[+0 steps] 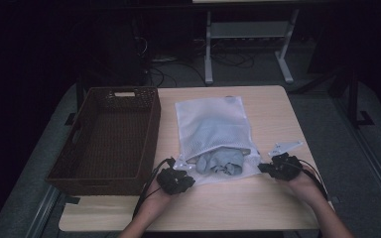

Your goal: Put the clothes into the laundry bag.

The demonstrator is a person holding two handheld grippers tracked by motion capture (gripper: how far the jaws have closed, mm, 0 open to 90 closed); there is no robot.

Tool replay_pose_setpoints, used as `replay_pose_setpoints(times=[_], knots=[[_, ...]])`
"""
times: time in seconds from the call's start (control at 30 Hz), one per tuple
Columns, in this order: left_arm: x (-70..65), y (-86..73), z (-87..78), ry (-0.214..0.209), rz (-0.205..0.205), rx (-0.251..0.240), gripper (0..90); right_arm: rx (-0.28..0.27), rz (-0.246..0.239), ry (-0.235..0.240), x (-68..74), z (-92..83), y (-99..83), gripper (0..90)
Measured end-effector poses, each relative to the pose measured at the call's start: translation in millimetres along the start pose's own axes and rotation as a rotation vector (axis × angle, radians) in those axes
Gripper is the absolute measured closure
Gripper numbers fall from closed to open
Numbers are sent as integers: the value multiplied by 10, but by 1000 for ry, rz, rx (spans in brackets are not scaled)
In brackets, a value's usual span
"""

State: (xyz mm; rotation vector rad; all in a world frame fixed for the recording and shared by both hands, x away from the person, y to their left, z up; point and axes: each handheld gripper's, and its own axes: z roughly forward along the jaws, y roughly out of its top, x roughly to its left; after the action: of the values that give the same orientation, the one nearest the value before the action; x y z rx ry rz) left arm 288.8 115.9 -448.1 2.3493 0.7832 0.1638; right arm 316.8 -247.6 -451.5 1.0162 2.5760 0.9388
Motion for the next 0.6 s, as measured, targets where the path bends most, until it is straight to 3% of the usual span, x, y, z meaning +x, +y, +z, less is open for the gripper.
replay_pose_setpoints(times=[0.13, 0.3, 0.6], knots=[[-74, -6, -126, -2, -3, -18, 624, -9, 0, 20, 59, -66, -99, 875], [-150, 84, -270, -23, 16, -72, 541, -11, 5, 37, 78, -71, -95, 875], [-209, 537, -60, -74, 124, -113, 435, -8, -1, 44, 90, -55, -97, 874]])
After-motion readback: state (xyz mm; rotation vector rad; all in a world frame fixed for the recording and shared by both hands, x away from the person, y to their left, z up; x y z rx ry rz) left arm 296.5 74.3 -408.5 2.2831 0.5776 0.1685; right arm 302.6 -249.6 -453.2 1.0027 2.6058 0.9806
